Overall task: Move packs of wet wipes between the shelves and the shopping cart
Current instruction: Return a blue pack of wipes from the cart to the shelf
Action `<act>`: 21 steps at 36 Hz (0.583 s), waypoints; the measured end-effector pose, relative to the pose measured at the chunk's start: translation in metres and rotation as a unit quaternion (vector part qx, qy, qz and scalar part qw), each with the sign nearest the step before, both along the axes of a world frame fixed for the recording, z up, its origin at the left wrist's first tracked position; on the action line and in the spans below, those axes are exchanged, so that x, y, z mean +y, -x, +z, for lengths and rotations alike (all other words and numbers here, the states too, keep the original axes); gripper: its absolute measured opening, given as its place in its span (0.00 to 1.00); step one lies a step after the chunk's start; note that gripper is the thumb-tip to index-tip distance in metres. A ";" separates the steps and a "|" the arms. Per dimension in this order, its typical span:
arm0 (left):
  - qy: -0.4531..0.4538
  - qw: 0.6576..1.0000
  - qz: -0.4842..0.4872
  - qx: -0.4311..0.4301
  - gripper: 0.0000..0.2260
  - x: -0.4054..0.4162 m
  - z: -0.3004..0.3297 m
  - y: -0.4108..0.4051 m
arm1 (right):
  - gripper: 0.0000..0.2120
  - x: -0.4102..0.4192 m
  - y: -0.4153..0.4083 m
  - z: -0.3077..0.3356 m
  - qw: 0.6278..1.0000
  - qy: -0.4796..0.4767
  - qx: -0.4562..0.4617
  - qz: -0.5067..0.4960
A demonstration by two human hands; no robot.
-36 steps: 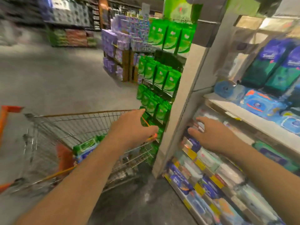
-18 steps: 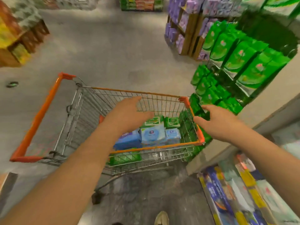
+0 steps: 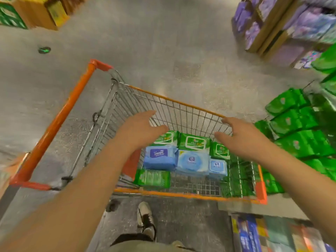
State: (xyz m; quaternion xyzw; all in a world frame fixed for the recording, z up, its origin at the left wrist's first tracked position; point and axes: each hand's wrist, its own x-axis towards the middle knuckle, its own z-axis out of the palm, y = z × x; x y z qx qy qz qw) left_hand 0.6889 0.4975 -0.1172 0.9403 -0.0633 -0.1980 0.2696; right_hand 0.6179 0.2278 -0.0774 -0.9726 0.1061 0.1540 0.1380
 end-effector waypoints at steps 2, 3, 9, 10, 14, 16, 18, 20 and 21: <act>0.004 1.000 0.006 0.022 0.38 0.006 -0.013 -0.017 | 0.32 0.007 -0.018 -0.007 1.000 0.006 0.014 0.012; 0.006 0.999 0.009 0.031 0.39 0.009 -0.019 -0.024 | 0.32 0.010 -0.026 -0.012 1.000 0.010 0.021 0.020; 0.014 0.997 0.026 0.066 0.37 0.020 -0.047 -0.050 | 0.30 0.028 -0.067 -0.034 0.998 0.001 0.045 0.039; 0.019 0.996 0.032 0.080 0.37 0.020 -0.051 -0.051 | 0.29 0.029 -0.073 -0.040 0.998 -0.001 0.048 0.046; 0.029 0.990 0.056 0.125 0.36 0.019 -0.073 -0.053 | 0.30 0.031 -0.092 -0.067 0.994 -0.015 0.078 0.074; 0.032 0.987 0.068 0.143 0.35 0.018 -0.087 -0.055 | 0.30 0.029 -0.101 -0.082 0.992 -0.025 0.089 0.082; 0.033 0.982 0.085 0.167 0.31 0.014 -0.098 -0.055 | 0.30 0.026 -0.109 -0.097 0.990 -0.033 0.095 0.095; 0.031 0.977 0.098 0.186 0.31 0.009 -0.109 -0.053 | 0.29 0.022 -0.116 -0.113 0.988 -0.040 0.106 0.105; 0.032 0.975 0.103 0.192 0.30 0.007 -0.115 -0.052 | 0.29 0.021 -0.119 -0.120 0.987 -0.042 0.112 0.108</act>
